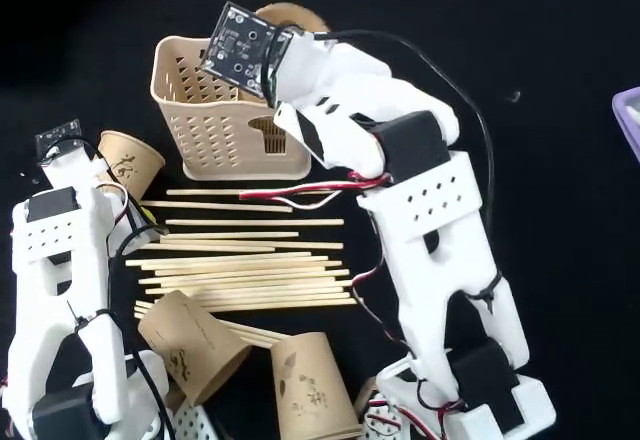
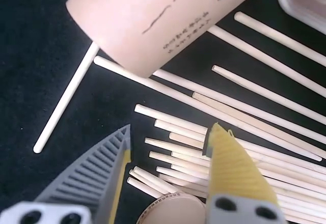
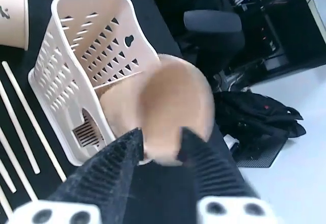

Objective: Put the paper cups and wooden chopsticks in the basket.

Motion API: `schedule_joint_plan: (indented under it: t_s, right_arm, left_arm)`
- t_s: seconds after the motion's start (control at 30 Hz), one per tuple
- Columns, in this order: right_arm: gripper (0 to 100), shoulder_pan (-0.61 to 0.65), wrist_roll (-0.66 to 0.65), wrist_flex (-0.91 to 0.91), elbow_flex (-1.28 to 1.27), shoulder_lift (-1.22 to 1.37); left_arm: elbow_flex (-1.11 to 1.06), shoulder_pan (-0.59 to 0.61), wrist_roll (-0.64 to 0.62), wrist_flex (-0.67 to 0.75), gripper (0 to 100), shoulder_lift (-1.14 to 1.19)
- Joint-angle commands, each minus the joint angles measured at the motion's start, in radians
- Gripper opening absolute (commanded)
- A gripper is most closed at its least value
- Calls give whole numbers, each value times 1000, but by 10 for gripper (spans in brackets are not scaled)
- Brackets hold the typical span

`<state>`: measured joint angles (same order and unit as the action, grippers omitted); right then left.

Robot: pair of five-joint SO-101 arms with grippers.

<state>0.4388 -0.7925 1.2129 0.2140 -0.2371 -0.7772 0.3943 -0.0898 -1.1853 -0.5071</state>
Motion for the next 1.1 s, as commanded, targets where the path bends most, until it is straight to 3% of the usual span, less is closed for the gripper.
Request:
schedule_joint_plan:
  t_s: [0.0, 0.2, 0.5, 0.8, 1.07]
  right_arm:
    - [227, 29, -5, 37, 73, -38]
    - [170, 89, -5, 164, 116, -108]
    - [154, 226, -3, 555, 82, -321]
    - [152, 334, 43, 549, -464, -743]
    - [152, 551, 117, 514, -963, -1076]
  left_arm:
    - [12, -4, -3, 8, 241, -29]
    - [12, -4, -3, 9, 241, -29]
    - [12, -4, -2, 9, 241, -29]
    - [12, -4, -2, 11, 241, -29]
    - [13, -10, -2, 11, 241, -29]
